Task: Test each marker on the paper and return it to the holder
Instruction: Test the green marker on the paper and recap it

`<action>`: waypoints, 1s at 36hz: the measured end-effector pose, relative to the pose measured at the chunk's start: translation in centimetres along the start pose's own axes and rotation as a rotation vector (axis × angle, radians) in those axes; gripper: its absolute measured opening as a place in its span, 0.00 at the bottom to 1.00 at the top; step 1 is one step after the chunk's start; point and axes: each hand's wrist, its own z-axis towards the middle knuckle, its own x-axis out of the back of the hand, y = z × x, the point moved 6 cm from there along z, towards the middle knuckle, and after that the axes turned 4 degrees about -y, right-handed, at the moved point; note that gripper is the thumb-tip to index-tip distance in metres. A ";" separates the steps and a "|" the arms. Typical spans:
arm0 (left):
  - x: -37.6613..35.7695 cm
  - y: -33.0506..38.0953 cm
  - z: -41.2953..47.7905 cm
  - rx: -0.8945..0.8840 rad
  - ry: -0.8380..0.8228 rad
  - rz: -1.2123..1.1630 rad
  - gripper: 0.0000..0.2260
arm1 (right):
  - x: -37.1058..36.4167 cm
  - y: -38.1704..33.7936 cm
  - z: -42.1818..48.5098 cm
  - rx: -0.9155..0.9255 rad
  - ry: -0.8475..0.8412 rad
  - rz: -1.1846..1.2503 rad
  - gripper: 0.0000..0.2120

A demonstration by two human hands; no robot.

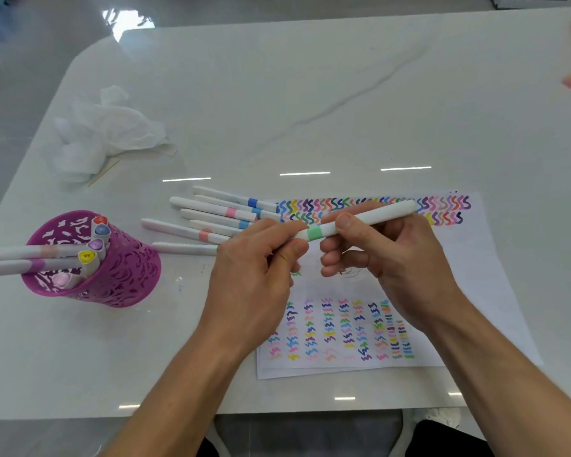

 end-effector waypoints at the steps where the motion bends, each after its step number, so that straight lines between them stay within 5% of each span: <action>1: 0.0 0.1 -0.1 -0.016 0.008 0.019 0.09 | -0.1 0.1 0.0 -0.006 -0.002 0.012 0.11; 8: 0.5 0.8 0.0 -0.078 0.023 0.145 0.08 | -0.5 0.6 0.0 -0.048 -0.012 0.072 0.12; 13: 1.9 1.0 0.4 -0.013 0.069 -0.006 0.08 | -0.8 1.0 0.2 -0.071 0.000 0.064 0.10; 20: 5.1 1.7 -0.8 -0.027 0.265 -0.155 0.08 | 0.1 1.4 0.7 -0.055 0.091 -0.158 0.21; 24: 7.0 2.3 -1.8 -0.101 0.414 -0.108 0.05 | 0.4 1.5 0.6 -0.007 0.126 -0.237 0.16; 36: 11.7 4.7 -4.3 -0.407 0.754 0.538 0.13 | 0.7 1.9 0.6 0.037 0.207 -0.304 0.05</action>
